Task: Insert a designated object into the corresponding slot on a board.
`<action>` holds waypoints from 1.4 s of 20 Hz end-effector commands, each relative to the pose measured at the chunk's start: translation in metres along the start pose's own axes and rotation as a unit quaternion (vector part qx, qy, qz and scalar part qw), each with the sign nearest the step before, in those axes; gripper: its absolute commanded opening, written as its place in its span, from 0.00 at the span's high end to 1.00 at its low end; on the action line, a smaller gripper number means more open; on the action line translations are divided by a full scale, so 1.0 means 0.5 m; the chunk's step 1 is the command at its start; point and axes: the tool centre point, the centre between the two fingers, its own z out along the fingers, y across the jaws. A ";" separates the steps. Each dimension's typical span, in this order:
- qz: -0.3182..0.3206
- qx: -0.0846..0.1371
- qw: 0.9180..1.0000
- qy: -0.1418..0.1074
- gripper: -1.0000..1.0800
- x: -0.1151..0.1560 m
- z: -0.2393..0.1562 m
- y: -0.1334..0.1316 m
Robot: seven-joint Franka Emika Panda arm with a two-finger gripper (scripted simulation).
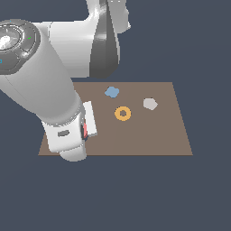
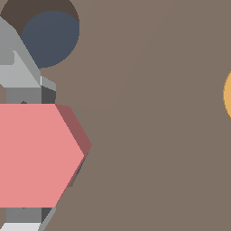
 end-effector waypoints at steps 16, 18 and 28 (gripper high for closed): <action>-0.040 0.000 0.999 0.000 1.00 -0.010 0.016 0.017; -0.040 0.000 0.999 0.000 1.00 -0.010 0.019 0.017; -0.040 0.000 0.999 0.000 0.04 -0.010 0.019 0.017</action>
